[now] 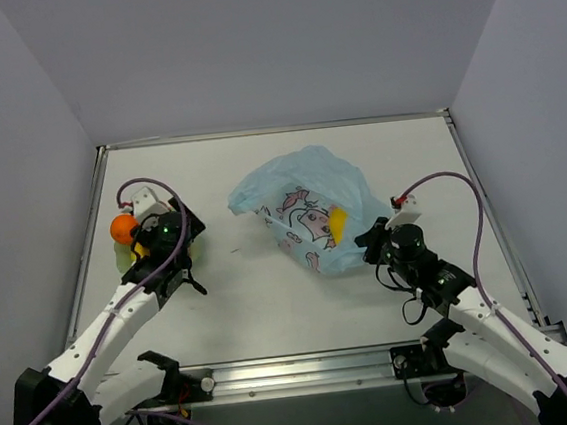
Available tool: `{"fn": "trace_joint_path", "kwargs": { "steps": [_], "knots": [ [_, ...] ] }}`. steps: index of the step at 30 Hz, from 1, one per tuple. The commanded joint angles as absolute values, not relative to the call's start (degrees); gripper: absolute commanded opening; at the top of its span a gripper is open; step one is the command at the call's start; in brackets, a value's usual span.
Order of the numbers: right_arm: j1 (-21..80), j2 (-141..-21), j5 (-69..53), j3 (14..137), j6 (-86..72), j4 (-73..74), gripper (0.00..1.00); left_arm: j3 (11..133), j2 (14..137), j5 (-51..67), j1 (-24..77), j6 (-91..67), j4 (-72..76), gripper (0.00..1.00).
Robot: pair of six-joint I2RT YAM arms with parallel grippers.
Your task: Take the fake fruits out of the plastic bag
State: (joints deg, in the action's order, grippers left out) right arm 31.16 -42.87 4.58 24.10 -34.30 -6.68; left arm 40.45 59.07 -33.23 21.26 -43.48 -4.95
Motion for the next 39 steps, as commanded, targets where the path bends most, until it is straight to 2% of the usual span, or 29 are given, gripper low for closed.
{"fn": "trace_joint_path", "kwargs": {
  "steps": [1, 5, 12, 19, 24, 33, 36, 37, 39],
  "knots": [
    [31.02, -41.05, 7.38, 25.49, -34.54, -4.75, 0.00, 41.22, 56.52, -31.64, 31.59, -41.40, -3.08, 0.70],
    [30.94, -38.68, 10.36, 25.84, -35.42, -1.50, 0.00, 42.71, 58.35, -27.70, 42.15, -37.80, 4.45, 0.65],
    [30.94, -35.07, 14.50, 25.58, -38.84, 4.12, 0.00, 49.65, 69.95, -10.30, 50.09, -30.07, 14.75, 0.63],
    [30.85, -34.81, 16.43, 25.14, -42.71, 9.14, 0.00, 56.60, 82.69, 1.65, 50.98, -26.02, 18.80, 0.62],
    [30.85, -33.40, 17.31, 23.91, -46.31, 11.51, 0.00, 60.73, 87.18, 7.11, 50.98, -23.82, 19.25, 0.62],
    [31.03, -33.58, 18.63, 22.94, -53.78, 16.43, 0.00, 67.84, 98.25, 8.00, 50.98, -21.45, 15.40, 0.62],
    [31.11, -31.91, 18.98, 22.59, -54.93, 18.54, 0.00, 69.08, 104.22, 12.03, 51.33, -23.37, 15.64, 0.62],
    [31.11, -31.64, 19.07, 22.50, -55.45, 18.89, 0.00, 69.08, 105.20, 13.00, 51.68, -23.81, 17.12, 0.64],
    [31.11, -31.64, 19.25, 22.32, -55.81, 18.90, 0.00, 69.00, 107.65, 14.67, 52.73, -24.34, 19.41, 0.75]
  ]
}}
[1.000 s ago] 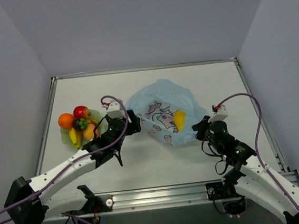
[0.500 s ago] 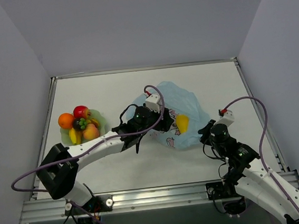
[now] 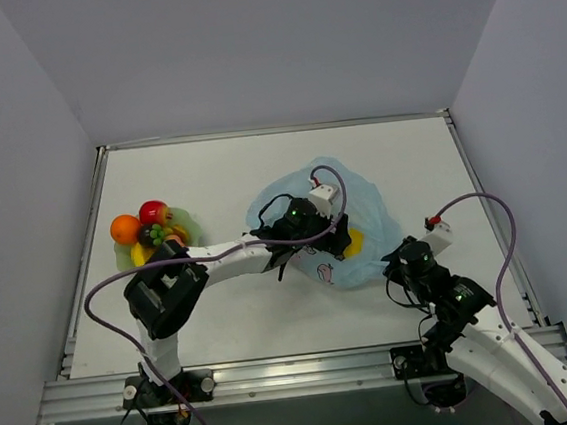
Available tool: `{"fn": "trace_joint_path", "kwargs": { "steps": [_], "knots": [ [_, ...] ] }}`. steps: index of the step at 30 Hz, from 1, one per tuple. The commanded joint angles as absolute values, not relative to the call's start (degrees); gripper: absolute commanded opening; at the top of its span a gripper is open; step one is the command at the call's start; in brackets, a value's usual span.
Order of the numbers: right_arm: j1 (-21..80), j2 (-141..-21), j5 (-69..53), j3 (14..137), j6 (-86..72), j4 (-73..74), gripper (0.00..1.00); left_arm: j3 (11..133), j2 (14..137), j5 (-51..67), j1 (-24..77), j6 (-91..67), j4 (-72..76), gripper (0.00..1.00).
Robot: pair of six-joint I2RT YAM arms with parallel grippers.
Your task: Take the fake fruits out of the plastic bag
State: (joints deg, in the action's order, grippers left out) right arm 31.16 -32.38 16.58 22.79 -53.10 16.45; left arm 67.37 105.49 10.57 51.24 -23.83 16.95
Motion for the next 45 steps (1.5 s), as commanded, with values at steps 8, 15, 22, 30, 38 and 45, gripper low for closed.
{"fn": "trace_joint_path", "kwargs": {
  "steps": [8, 15, 22, 30, 38, 45],
  "knots": [
    [31.20, -32.78, 18.02, 22.41, -54.67, 17.49, 0.00, 75.40, 115.22, 15.99, 53.88, -23.91, 19.43, 0.91],
    [31.29, -34.28, 16.70, 21.62, -53.88, 14.42, 0.00, 77.17, 119.26, 11.09, 55.81, -22.94, 16.00, 0.74],
    [31.38, -32.26, 14.94, 19.87, -53.61, 12.57, 0.00, 77.26, 120.50, 2.03, 55.20, -23.91, 17.14, 0.32],
    [31.38, -31.90, 14.41, 19.51, -53.18, 12.13, 0.00, 66.63, 107.70, -3.07, 55.02, -23.29, 25.21, 0.02],
    [31.73, -37.35, 13.19, 18.99, -50.98, 7.74, 0.00, 56.43, 94.67, -3.16, 53.70, -28.12, 29.97, 0.02],
    [32.70, -38.85, 13.97, 17.75, -50.80, 4.75, 0.00, 50.37, 88.52, -0.44, 52.74, -30.85, 28.66, 0.02]
  ]
}}
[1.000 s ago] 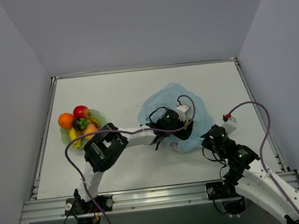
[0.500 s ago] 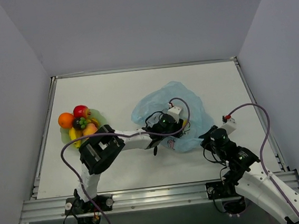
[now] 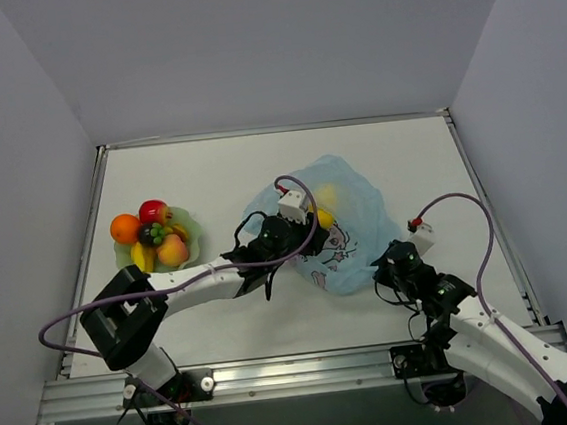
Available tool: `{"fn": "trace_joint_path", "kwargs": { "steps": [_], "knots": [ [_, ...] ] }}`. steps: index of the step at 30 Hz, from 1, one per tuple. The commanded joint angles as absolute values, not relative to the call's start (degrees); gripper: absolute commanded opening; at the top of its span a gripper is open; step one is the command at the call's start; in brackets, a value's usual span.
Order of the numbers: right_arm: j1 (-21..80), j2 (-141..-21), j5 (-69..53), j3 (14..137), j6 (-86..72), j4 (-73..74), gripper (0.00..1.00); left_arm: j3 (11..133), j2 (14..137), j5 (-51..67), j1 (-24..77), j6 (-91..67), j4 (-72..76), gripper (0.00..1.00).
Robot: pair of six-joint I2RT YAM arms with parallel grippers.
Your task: Take the fake fruits out of the plastic bag
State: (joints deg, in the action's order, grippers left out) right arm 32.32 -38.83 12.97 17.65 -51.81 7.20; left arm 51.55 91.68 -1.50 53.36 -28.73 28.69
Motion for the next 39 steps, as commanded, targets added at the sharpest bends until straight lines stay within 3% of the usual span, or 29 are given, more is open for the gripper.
{"fn": "trace_joint_path", "kwargs": {
  "steps": [1, 5, 14, 18, 21, 25, 30, 39],
  "knots": [
    [32.78, -39.20, 14.24, 18.10, -50.10, 4.49, 0.00, 49.58, 87.90, 0.00, 52.56, -30.85, 27.52, 0.02],
    [32.78, -42.27, 15.64, 22.13, -46.86, 1.94, 0.00, 47.73, 83.33, 2.90, 52.38, -30.32, 20.14, 0.02],
    [31.91, -48.86, 18.11, 28.04, -39.29, -3.51, 0.00, 39.29, 60.67, 1.94, 52.12, -29.62, -0.33, 0.02],
    [31.38, -49.40, 16.70, 27.16, -38.76, -6.14, 0.00, 37.44, 47.22, -6.04, 51.77, -30.58, -13.08, 0.02],
    [31.03, -48.87, 14.95, 25.75, -38.76, -7.29, 0.00, 37.97, 40.81, -18.25, 50.19, -34.00, -21.07, 0.02],
    [30.94, -46.77, 14.24, 24.87, -37.62, -7.21, 0.00, 40.78, 39.90, -26.80, 43.88, -37.09, -27.85, 0.02],
    [30.94, -45.00, 13.62, 24.08, -37.00, -7.21, 0.00, 43.86, 44.55, -20.66, 31.93, -36.30, -30.49, 0.02],
    [30.85, -44.74, 13.80, 22.94, -36.56, -7.29, 0.00, 43.07, 46.67, -12.48, 24.52, -36.39, -36.11, 0.02]
  ]
}}
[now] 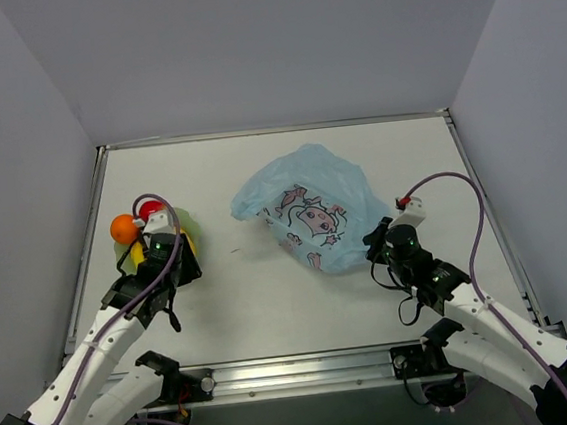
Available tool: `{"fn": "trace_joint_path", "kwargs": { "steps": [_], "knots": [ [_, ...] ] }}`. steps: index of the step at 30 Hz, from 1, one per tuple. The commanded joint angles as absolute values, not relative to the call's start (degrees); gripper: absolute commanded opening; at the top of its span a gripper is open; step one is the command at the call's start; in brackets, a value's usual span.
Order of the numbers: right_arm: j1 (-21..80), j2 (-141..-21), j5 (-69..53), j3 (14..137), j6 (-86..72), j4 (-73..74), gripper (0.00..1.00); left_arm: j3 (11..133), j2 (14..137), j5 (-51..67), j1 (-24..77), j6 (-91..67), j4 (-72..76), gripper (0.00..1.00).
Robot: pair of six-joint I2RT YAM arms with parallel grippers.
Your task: Take the fake fruits out of the plastic bag
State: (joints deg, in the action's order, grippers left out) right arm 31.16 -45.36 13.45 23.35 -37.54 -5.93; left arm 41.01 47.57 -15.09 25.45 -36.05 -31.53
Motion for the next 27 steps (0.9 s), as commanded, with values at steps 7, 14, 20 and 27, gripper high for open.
{"fn": "trace_joint_path", "kwargs": {
  "steps": [7, 14, 20, 27],
  "knots": [
    [30.85, -44.56, 13.36, 22.15, -36.91, -7.74, 0.00, 42.71, 45.87, -13.45, 23.29, -38.14, -39.20, 0.02],
    [30.94, -43.86, 13.27, 21.71, -36.65, -7.73, 0.00, 41.31, 47.29, -13.09, 19.60, -40.16, -39.20, 0.03],
    [30.85, -44.65, 13.10, 21.88, -36.39, -7.65, 0.00, 39.73, 46.93, -15.20, 15.47, -42.54, -38.85, 0.02],
    [30.85, -45.35, 13.10, 22.06, -36.21, -7.82, 0.00, 39.55, 47.90, -17.05, 14.77, -44.38, -38.50, 0.03]
  ]
}}
